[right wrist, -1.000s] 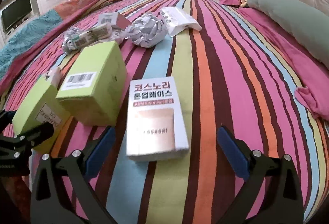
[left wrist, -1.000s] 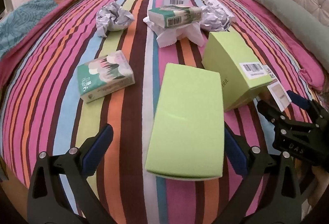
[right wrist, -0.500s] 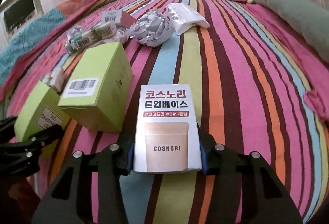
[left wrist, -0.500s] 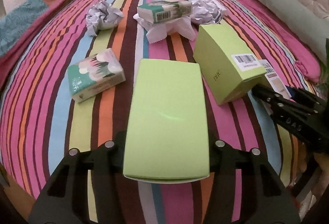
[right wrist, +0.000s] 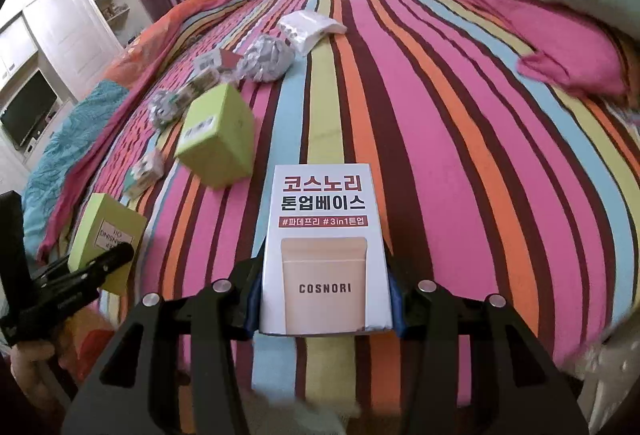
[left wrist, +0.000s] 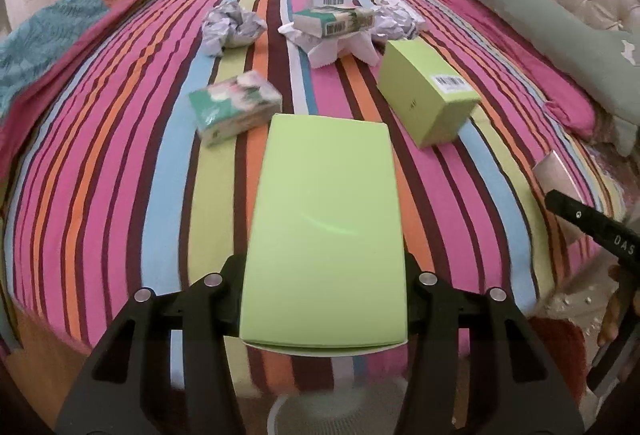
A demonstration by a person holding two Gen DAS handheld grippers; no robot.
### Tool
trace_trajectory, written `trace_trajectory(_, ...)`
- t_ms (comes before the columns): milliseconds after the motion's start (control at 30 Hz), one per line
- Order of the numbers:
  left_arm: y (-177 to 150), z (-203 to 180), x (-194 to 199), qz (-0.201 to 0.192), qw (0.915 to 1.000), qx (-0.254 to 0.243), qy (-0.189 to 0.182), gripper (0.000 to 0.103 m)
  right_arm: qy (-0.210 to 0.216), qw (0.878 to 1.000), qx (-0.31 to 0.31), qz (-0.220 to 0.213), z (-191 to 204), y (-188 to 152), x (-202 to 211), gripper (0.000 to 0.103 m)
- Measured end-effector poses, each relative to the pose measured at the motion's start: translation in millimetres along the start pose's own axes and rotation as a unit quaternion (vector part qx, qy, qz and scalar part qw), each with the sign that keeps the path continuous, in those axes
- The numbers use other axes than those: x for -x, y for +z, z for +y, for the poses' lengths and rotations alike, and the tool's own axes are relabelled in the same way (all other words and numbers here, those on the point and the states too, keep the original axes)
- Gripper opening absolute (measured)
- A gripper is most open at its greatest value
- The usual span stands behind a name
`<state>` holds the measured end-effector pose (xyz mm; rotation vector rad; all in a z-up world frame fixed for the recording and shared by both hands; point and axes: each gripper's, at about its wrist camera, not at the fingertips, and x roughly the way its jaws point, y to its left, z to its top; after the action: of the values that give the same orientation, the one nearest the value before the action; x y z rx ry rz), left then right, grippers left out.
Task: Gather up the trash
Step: 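Carry the lime-green box and COSNORI box with both tools over the wastebasket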
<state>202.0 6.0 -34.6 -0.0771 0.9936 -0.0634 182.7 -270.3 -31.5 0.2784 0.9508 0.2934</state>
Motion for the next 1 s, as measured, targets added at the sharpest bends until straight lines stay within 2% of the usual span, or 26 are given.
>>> trace_trajectory(233, -56.9, 3.8, 37.6, 0.019, 0.9991, -0.020, -0.034, 0.050, 0.042, 0.998, -0.029, 0.028, 8.6, -43.3, 31.7, 0.045)
trace_trajectory(400, -100.8, -3.0, 46.6, 0.048, 0.9971, -0.045, -0.038, 0.050, 0.064, 0.995, -0.039, 0.060, 25.4, -75.4, 35.9, 0.045)
trace_trajectory(700, -150.2, -9.2, 25.9, 0.109, 0.9921, -0.046, -0.041, 0.050, 0.043, 0.988, -0.057, 0.140, 50.3, -134.3, 14.3, 0.045)
trace_trajectory(867, -164.8, -12.7, 7.0, 0.153, 0.9861, -0.043, -0.048, 0.050, 0.046, 0.979, -0.080, 0.184, 50.3, -158.9, -0.9, 0.045)
trace_trajectory(1000, -170.8, -13.6, -11.7, 0.188, 0.9805, -0.040, -0.039, 0.050, 0.038, 0.970, -0.087, 0.222, 54.7, -167.6, -19.6, 0.045)
